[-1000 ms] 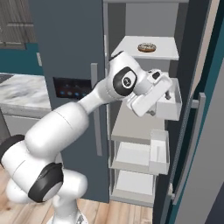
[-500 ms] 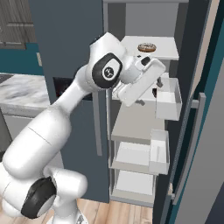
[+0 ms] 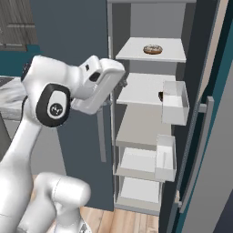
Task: Take the donut and cake from the fridge and place them on the empty tray on the dining counter.
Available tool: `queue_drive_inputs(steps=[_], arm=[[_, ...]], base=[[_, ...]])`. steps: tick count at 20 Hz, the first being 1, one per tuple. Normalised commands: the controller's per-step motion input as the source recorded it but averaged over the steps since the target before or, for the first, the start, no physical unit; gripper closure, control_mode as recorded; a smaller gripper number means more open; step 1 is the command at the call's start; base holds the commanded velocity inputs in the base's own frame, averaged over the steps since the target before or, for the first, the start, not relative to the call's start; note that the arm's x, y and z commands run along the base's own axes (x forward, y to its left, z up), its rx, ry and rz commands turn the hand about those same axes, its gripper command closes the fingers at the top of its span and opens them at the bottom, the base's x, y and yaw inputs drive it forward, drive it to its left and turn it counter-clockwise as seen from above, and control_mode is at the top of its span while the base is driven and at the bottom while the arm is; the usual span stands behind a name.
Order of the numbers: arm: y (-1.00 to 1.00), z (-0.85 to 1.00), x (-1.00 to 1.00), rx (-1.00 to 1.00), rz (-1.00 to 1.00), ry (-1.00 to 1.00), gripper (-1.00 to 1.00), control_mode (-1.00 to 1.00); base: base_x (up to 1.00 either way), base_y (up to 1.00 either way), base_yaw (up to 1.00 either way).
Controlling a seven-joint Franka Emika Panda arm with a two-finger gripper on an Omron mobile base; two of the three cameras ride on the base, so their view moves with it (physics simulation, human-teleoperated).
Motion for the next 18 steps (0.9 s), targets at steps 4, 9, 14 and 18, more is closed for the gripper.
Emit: queue_drive_inputs(steps=[4,9,14,18], arm=[[1.00,-0.17,-0.34,0.12,0.00,-0.53,-1.00,-1.00],[1.00,-0.16,-0.28,0.20,0.01,-0.31,-1.00,-1.00],[0.85,-0.24,-0.26,0.29,0.09,-0.15,-1.00,-1.00],[0.54,-0.20,-0.25,0.33,0.18,-0.07,-1.00,-1.00]], base=[[0.00,0.00,0.00],[0.00,0.00,0.00],[0.00,0.00,0.00],[0.00,0.00,0.00]])
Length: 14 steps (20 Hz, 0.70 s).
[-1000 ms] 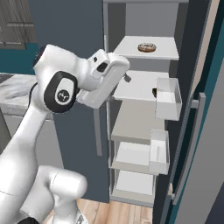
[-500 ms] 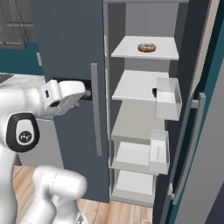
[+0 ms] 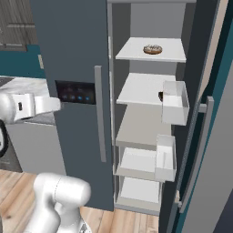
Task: Take the donut and cake from the fridge and place them on the empty tray on the dining counter.
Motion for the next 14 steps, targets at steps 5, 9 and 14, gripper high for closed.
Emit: queue_drive_inputs(steps=[5,9,14], arm=[[0.31,-0.21,-0.19,0.35,0.30,0.00,-1.00,-1.00],[0.02,-0.28,0.00,0.38,0.45,0.00,-1.00,-1.00],[0.00,-0.14,0.25,0.22,0.23,0.00,-1.00,-1.00]], base=[[0.00,0.00,0.00],[0.00,0.00,0.00],[0.00,0.00,0.00]])
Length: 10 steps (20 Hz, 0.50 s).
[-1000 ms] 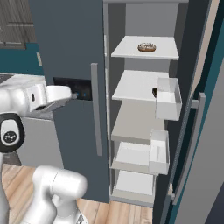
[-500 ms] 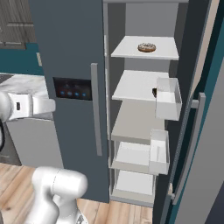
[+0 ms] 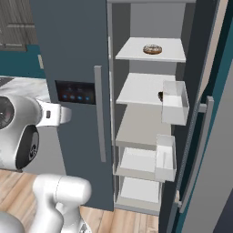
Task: Take the donut and cake from the fridge and place them on the empty tray on the dining counter.
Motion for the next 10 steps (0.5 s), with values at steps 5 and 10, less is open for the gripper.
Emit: queue_drive_inputs(steps=[5,10], arm=[[-0.04,-0.10,0.29,0.02,-0.05,0.00,-1.00,-1.00],[-0.16,-0.06,0.06,0.00,-0.24,0.00,-1.00,-1.00]], base=[[0.00,0.00,0.00],[0.00,0.00,0.00]])
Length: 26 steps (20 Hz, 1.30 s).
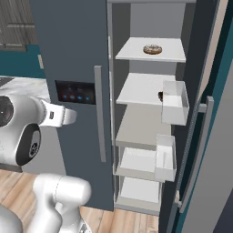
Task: Take the donut and cake from the fridge and place them on the empty tray on the dining counter.
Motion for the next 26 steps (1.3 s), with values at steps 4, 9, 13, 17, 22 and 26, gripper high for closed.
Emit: queue_drive_inputs(steps=[4,9,13,17,22,26], arm=[[-0.52,0.00,-0.07,0.00,-0.18,-0.01,-1.00,-1.00],[-0.39,0.00,0.00,0.00,-0.18,-0.01,-1.00,-1.00],[-0.07,0.00,0.00,0.00,-0.09,0.00,-1.00,-1.00],[0.00,0.00,0.00,0.00,0.00,0.00,-1.00,1.00],[0.00,0.00,0.00,0.00,0.00,0.00,-1.00,1.00],[0.00,0.00,0.00,0.00,0.00,0.00,-1.00,1.00]], base=[[0.00,0.00,0.00],[0.00,0.00,0.00],[0.00,0.00,0.00],[0.00,-0.21,-0.06],[0.00,-0.62,-0.03],[0.00,-0.45,-0.02]])
